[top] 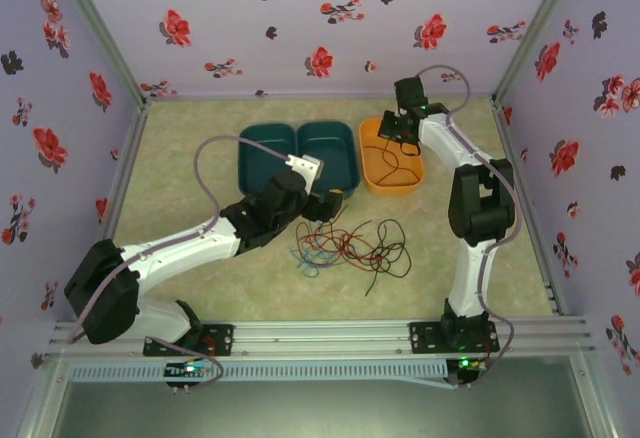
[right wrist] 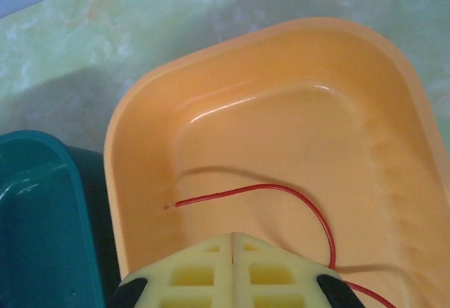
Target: Untangle the cables
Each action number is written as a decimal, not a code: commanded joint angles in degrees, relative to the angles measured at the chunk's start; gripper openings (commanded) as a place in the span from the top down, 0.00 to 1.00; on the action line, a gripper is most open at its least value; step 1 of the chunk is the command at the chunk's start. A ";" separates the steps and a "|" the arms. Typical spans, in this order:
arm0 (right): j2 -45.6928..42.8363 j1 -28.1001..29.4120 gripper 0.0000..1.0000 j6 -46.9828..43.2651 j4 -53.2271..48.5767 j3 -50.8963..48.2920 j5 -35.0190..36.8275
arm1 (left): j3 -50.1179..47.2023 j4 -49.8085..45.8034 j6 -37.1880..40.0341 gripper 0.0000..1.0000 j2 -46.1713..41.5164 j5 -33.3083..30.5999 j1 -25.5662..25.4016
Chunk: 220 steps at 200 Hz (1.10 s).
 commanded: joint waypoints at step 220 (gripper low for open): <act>1.73 3.92 0.76 -3.83 -2.37 0.30 7.49 | 1.12 -0.61 -2.82 0.00 -0.71 -1.88 1.90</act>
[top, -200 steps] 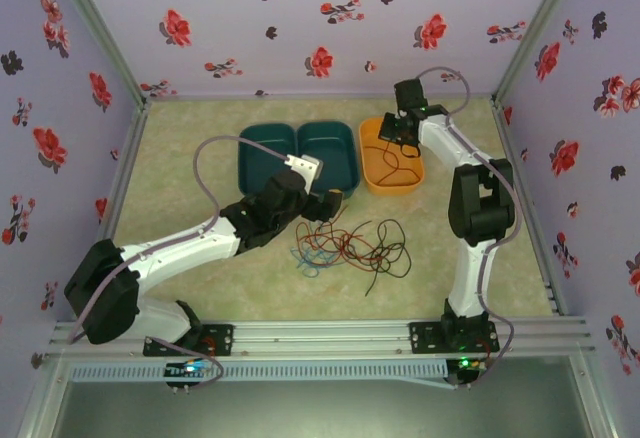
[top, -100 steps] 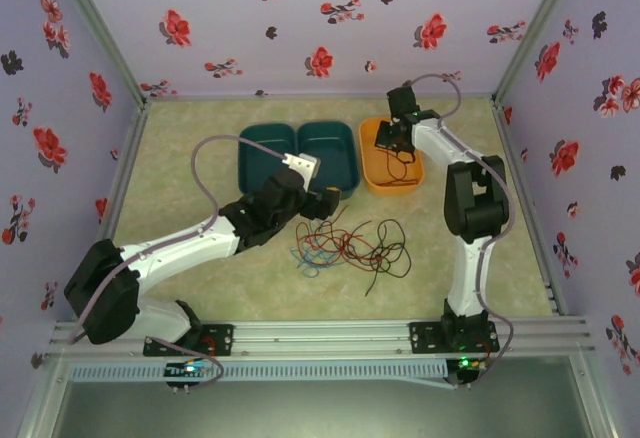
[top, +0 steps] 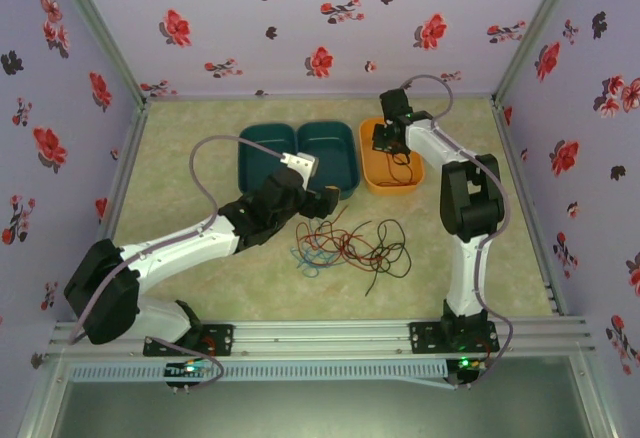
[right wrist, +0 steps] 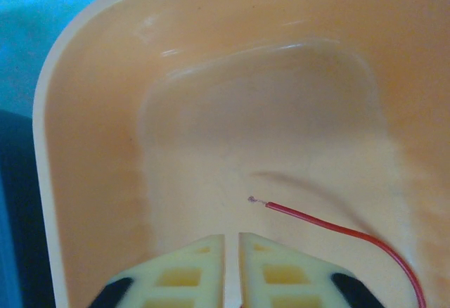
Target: Untangle the cables
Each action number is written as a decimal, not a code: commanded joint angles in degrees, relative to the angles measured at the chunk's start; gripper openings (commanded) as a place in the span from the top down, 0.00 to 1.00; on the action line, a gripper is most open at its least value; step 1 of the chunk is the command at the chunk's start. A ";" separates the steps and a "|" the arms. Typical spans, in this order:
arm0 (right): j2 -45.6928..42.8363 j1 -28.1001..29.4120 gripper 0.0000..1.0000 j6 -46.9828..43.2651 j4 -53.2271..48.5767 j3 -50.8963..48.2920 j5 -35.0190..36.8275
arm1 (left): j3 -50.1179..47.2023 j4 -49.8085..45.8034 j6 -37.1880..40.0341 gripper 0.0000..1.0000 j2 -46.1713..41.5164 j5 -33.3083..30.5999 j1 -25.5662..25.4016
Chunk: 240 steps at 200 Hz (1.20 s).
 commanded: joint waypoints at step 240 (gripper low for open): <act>-24.13 1.02 0.45 -0.88 -10.93 -7.27 4.70 | 3.14 -2.21 -1.35 0.00 0.07 -1.37 0.81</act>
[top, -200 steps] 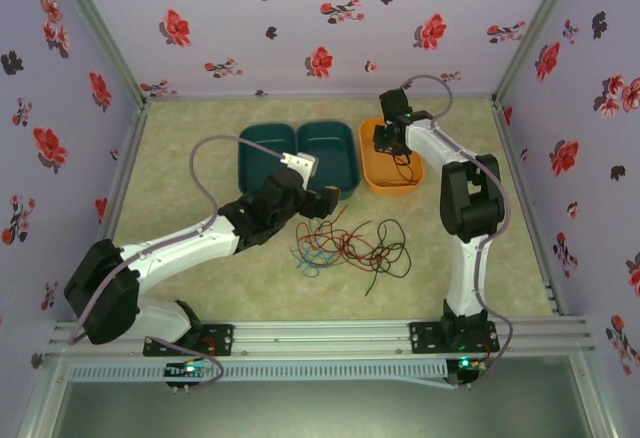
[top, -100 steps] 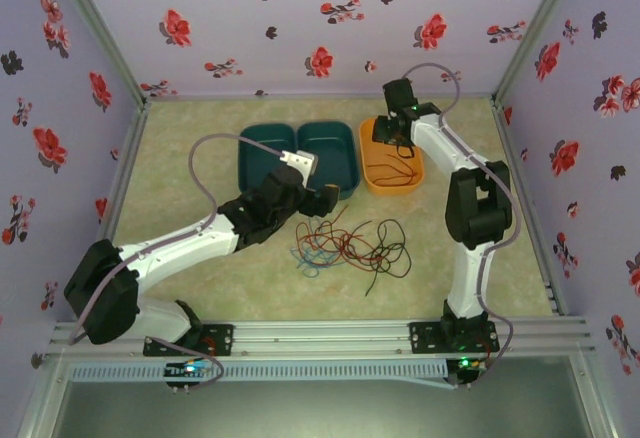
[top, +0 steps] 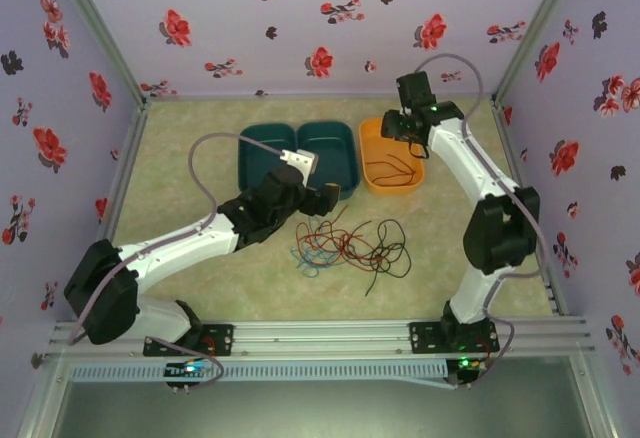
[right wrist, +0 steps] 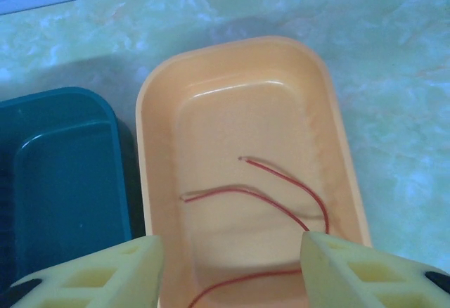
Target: Untangle the cables
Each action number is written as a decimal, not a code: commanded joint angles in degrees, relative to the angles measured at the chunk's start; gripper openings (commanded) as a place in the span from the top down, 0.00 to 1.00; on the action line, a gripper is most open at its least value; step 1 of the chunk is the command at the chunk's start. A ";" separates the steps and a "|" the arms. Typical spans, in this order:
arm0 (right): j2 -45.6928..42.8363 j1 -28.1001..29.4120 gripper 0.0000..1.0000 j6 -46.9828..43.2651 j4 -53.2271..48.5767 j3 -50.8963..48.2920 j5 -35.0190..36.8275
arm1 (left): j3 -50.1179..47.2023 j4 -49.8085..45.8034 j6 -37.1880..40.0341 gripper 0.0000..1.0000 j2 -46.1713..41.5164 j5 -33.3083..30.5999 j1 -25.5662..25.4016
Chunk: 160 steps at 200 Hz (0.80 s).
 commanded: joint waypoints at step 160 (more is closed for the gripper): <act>-22.31 4.13 0.48 12.94 -0.92 -28.61 -1.96 | -1.25 -0.94 -6.01 0.00 -0.63 -2.63 1.67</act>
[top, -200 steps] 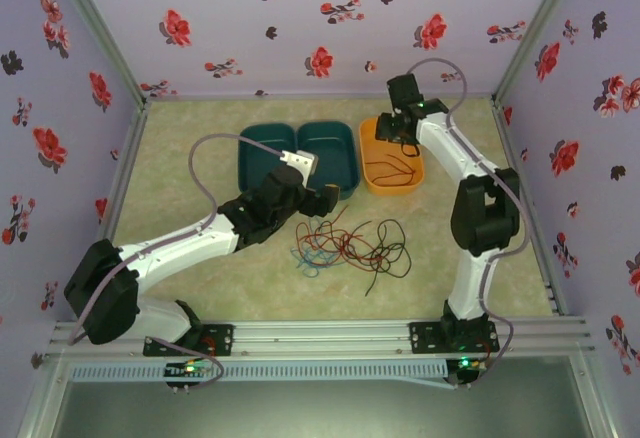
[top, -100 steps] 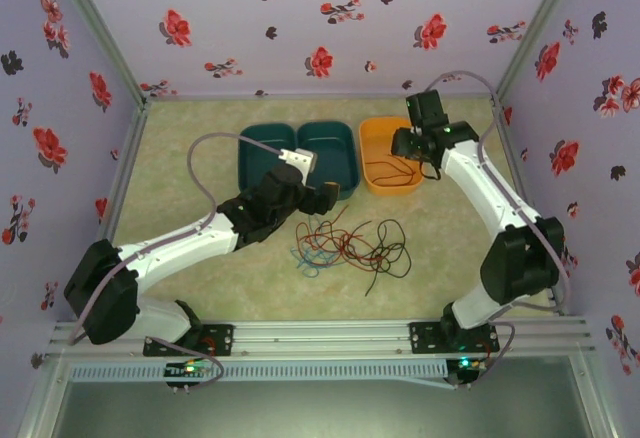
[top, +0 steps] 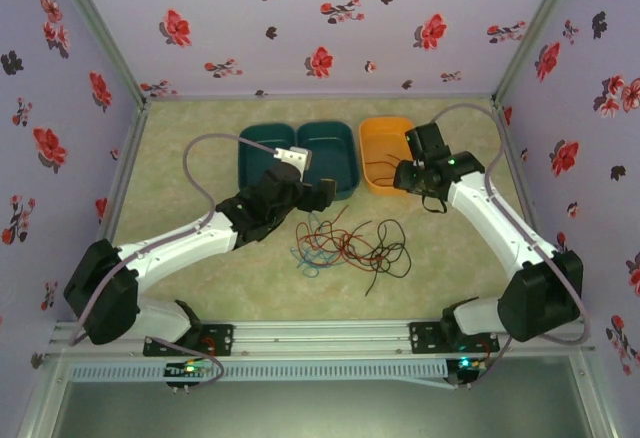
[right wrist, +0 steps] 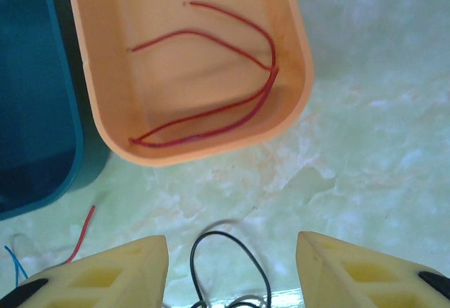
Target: Untangle the cables
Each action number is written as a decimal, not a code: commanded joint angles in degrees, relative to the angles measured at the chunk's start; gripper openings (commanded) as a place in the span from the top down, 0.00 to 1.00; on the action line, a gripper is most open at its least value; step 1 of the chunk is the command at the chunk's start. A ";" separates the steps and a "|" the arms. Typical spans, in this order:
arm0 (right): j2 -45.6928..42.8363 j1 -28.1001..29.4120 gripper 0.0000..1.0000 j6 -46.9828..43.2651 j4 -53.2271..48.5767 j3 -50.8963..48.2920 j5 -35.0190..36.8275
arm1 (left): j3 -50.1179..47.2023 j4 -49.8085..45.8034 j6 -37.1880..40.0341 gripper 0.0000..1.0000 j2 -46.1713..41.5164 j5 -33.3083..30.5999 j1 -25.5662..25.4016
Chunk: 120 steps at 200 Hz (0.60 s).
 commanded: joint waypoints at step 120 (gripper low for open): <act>19.69 -1.62 0.55 2.45 10.68 9.43 -3.81 | -0.20 -0.62 -0.72 0.00 1.41 -1.48 0.61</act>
